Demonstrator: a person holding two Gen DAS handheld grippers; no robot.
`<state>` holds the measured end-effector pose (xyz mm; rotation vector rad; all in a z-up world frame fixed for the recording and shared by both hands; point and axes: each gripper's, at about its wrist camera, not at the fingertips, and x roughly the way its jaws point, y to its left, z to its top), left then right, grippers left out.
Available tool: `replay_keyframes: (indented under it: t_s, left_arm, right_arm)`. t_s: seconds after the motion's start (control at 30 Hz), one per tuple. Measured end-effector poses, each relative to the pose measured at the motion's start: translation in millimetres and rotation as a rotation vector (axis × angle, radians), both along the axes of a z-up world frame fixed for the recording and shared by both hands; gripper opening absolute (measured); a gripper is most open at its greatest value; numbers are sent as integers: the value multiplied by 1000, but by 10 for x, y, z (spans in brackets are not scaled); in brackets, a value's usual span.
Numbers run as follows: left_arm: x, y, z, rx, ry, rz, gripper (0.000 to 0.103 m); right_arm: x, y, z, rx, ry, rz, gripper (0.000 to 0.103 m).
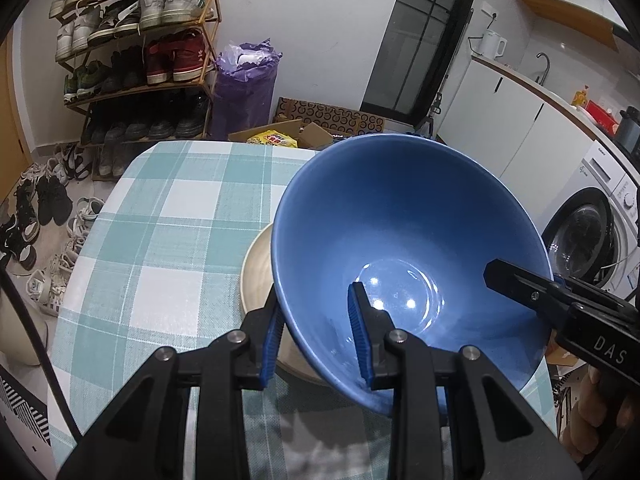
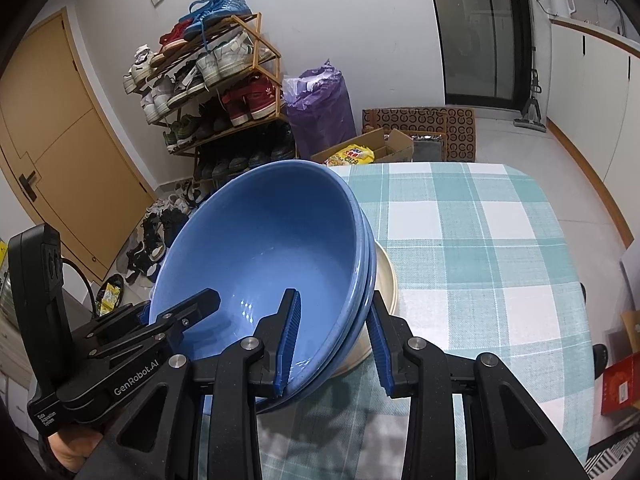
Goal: Organize plates and bowls
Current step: 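Carry the nested blue bowls over the cream plate stack with both tools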
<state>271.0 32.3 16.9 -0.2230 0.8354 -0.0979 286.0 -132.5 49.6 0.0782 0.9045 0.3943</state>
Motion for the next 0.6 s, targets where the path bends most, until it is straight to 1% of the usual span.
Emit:
replay_keyframes:
  t_s: [0.6]
  left_arm:
    - [381,110,-278,22,28,33,30]
  right_arm:
    - [400,167,-275,-14,21,11,34]
